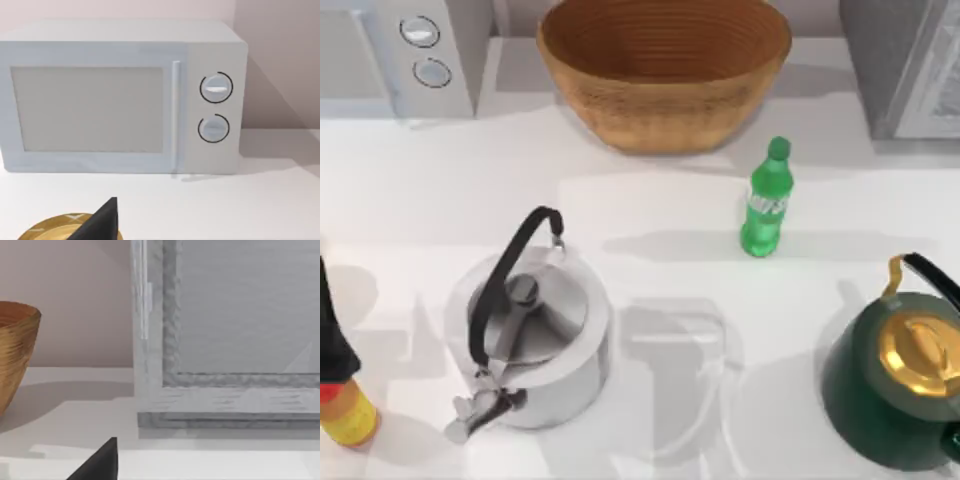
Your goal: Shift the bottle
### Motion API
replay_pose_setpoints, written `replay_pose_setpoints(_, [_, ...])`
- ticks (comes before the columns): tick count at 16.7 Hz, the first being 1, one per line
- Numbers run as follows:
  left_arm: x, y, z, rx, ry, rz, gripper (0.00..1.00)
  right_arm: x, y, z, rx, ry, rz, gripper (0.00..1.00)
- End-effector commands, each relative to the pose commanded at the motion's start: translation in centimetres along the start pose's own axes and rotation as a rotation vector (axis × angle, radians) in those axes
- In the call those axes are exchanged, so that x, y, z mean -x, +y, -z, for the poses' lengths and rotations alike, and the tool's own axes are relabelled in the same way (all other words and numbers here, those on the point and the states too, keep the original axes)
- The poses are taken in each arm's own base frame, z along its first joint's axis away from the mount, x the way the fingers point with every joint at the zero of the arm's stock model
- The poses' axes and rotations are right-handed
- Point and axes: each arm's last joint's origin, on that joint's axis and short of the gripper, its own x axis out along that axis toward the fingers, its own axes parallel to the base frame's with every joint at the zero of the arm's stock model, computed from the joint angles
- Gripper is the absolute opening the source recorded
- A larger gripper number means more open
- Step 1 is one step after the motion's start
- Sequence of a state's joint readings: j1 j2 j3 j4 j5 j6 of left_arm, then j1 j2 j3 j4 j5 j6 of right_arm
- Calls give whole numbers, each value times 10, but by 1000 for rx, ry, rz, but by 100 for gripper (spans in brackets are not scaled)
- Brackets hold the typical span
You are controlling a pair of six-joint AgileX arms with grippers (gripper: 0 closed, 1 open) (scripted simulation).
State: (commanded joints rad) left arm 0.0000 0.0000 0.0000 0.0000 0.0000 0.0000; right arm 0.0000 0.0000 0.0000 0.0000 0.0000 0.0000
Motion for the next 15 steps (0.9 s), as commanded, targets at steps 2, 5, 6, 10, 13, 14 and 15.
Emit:
replay_pose_setpoints(2, [0,0,0,0,0,0,100,0,0,0,1,-1,-1,100])
replay_pose_setpoints(5, [0,0,0,0,0,0,100,-1,1,-19,33,-34,-38,100])
replay_pose_setpoints(6, [0,0,0,0,0,0,100,-2,2,-30,52,-51,-64,100])
replay_pose_setpoints(10, [0,0,0,0,0,0,100,-22,12,-80,145,-82,-228,100])
replay_pose_setpoints(13, [0,0,0,0,0,0,100,-64,25,-103,205,-14,-382,100])
replay_pose_setpoints(14, [0,0,0,0,0,0,100,-83,31,-103,218,33,-435,100])
replay_pose_setpoints(15, [0,0,0,0,0,0,100,-102,37,-99,227,86,-486,100])
